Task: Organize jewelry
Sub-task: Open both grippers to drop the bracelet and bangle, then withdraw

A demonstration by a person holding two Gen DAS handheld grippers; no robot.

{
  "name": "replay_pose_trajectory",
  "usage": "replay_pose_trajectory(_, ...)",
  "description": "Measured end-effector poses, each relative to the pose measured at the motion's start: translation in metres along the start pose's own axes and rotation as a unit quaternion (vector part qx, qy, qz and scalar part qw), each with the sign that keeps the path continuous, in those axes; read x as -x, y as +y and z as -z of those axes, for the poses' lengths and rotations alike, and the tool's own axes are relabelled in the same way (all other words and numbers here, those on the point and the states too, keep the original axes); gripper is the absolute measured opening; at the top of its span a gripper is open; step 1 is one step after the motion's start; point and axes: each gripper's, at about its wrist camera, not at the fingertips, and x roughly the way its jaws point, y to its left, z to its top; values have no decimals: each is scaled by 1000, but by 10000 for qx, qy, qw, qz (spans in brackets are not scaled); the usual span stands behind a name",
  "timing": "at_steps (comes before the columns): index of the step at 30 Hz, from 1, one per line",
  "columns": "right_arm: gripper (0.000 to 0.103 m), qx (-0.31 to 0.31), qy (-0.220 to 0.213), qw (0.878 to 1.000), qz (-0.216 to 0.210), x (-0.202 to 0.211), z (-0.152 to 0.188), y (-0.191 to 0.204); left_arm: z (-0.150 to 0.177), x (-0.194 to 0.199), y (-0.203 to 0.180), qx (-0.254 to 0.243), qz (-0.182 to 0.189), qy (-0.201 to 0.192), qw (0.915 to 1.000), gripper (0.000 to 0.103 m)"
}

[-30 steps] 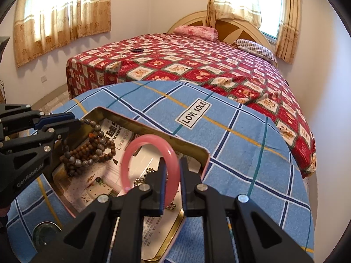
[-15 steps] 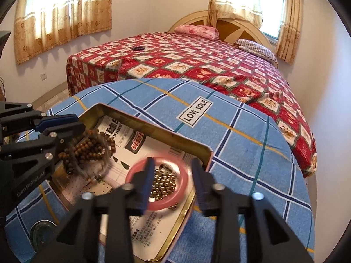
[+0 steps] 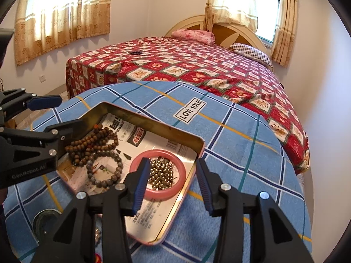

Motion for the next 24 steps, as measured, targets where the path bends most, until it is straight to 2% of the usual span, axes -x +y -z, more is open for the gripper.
replay_pose_trajectory(3,52,41,-93,9999,41,11,3,2,8,8,4,52,-42,21,10000,61)
replay_pose_trajectory(13,53,17,-193,9998,94,38,22,3,52,36,11,54,-113,166,9998,61)
replay_pose_trajectory(24,54,36,208,9997,129,53,76,2,106,55,5,66,-5,519,9986,61)
